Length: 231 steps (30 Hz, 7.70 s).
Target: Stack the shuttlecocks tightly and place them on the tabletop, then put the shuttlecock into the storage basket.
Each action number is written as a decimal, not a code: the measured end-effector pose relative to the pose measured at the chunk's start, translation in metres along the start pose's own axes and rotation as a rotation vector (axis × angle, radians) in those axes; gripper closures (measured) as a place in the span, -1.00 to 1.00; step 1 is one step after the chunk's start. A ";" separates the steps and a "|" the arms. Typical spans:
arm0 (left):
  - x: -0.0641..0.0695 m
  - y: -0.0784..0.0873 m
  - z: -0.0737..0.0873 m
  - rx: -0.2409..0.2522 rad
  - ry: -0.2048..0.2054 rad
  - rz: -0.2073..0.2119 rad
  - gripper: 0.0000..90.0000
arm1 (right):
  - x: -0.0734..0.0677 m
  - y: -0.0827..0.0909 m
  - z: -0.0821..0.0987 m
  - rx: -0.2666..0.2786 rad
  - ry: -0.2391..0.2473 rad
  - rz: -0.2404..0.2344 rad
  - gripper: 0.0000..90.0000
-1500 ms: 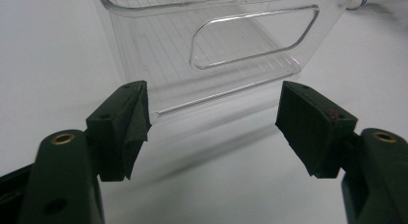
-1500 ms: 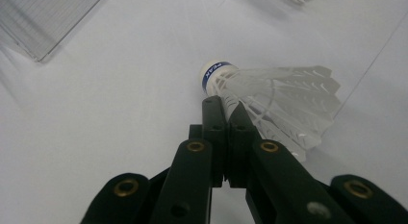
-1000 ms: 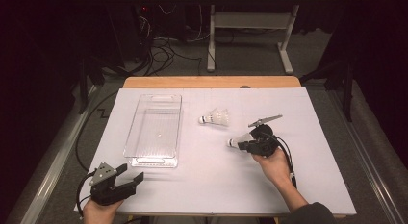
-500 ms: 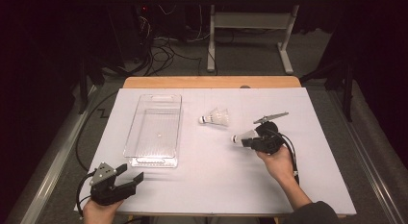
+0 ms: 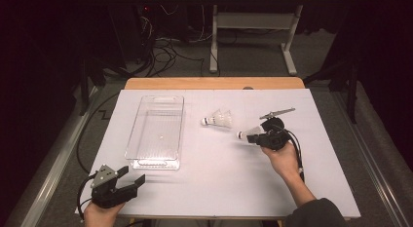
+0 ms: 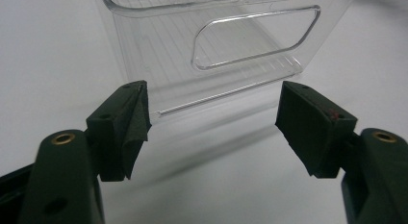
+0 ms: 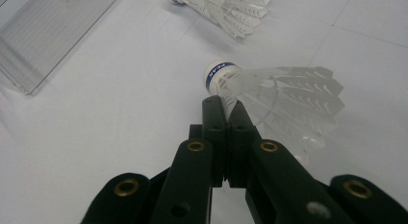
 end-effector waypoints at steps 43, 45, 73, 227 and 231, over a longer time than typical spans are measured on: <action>0.000 0.000 0.000 -0.001 0.000 0.002 -0.36 | 0.029 -0.012 -0.019 0.018 -0.055 0.017 1.00; 0.000 0.000 0.000 0.000 0.000 0.003 -0.36 | 0.030 -0.014 -0.021 0.016 -0.055 0.018 1.00; 0.001 0.002 -0.001 0.008 -0.005 0.008 -0.36 | 0.037 -0.040 -0.045 -0.014 -0.060 0.011 1.00; 0.001 0.003 0.000 0.009 0.004 0.022 -0.36 | 0.028 -0.075 -0.055 -0.016 -0.019 -0.011 -0.24; 0.002 0.004 -0.002 0.015 0.005 0.023 -0.37 | 0.027 -0.079 -0.057 -0.012 -0.018 -0.011 -0.25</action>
Point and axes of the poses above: each handheld gripper's, and its own axes: y roughly backward along the jaws, z roughly out of its underside, x roughly to its right, the point moved 10 cm from there along -y, roughly forward along the jaws, and after that the axes turned 14 degrees about y, right-handed, at the moved point
